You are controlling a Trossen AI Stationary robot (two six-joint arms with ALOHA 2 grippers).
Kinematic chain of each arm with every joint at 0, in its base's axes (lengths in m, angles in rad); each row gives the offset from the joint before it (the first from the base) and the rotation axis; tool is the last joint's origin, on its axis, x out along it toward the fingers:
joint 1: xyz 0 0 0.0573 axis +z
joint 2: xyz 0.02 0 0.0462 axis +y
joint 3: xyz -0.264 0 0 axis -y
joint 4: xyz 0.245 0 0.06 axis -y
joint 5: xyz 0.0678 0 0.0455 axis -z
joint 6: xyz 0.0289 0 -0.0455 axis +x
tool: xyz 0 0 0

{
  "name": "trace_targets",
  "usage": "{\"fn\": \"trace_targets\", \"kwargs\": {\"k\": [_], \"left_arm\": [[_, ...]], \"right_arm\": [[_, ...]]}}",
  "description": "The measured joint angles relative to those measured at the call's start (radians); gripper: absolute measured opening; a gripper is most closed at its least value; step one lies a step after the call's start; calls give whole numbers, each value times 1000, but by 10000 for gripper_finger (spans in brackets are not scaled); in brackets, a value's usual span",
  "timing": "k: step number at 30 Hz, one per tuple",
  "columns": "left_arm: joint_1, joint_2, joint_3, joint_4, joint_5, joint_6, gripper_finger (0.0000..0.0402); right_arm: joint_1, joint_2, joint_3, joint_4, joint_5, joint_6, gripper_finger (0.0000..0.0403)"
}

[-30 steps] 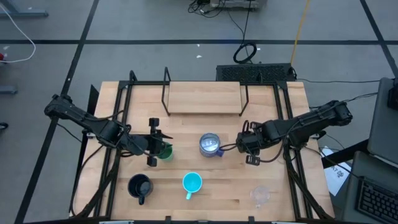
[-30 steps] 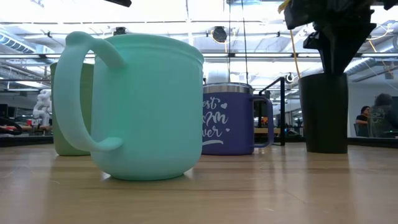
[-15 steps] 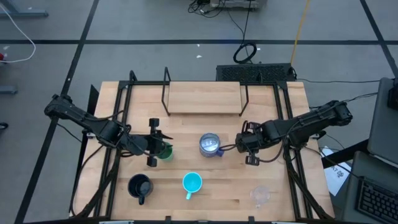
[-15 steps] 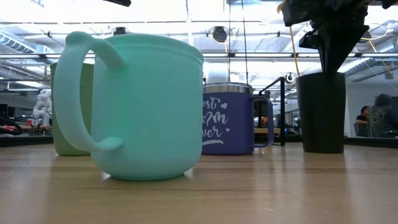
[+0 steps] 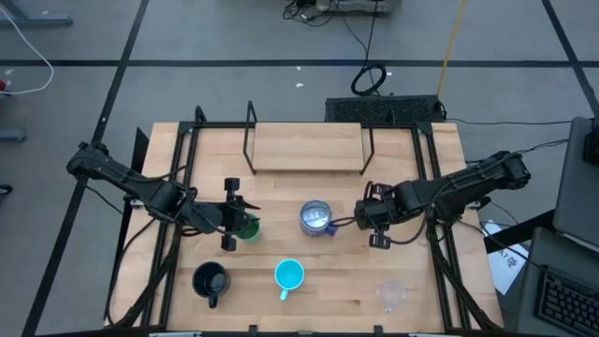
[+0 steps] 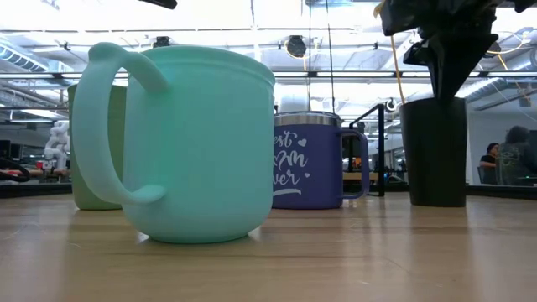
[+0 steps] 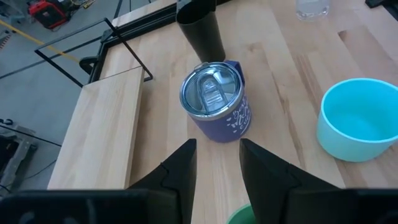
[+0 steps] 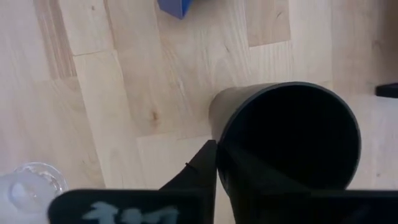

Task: Stack small to large cups/mugs on shelf
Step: Put the black cup on the shelf

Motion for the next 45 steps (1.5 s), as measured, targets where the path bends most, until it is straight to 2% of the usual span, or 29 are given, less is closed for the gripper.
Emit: {"fn": "trace_targets", "kwargs": {"k": [11, 16, 24, 38, 45], "left_arm": [[0, 0, 0, 0, 0, 0, 124], [0, 0, 0, 0, 1, -8, 124], [-21, 0, 0, 3, 3, -58, 124], [-61, 0, 0, 7, 1, -52, 124], [-61, 0, 0, 7, -1, -42, 124]], "right_arm": [[0, 0, 0, -1, 25, 14, 81], [0, 0, 0, -1, 24, 23, 68], [0, 0, 1, 16, 18, 22, 5], [-34, -1, -7, 24, 16, 21, 64], [-39, 0, -62, 65, 15, 5, 58]]}}
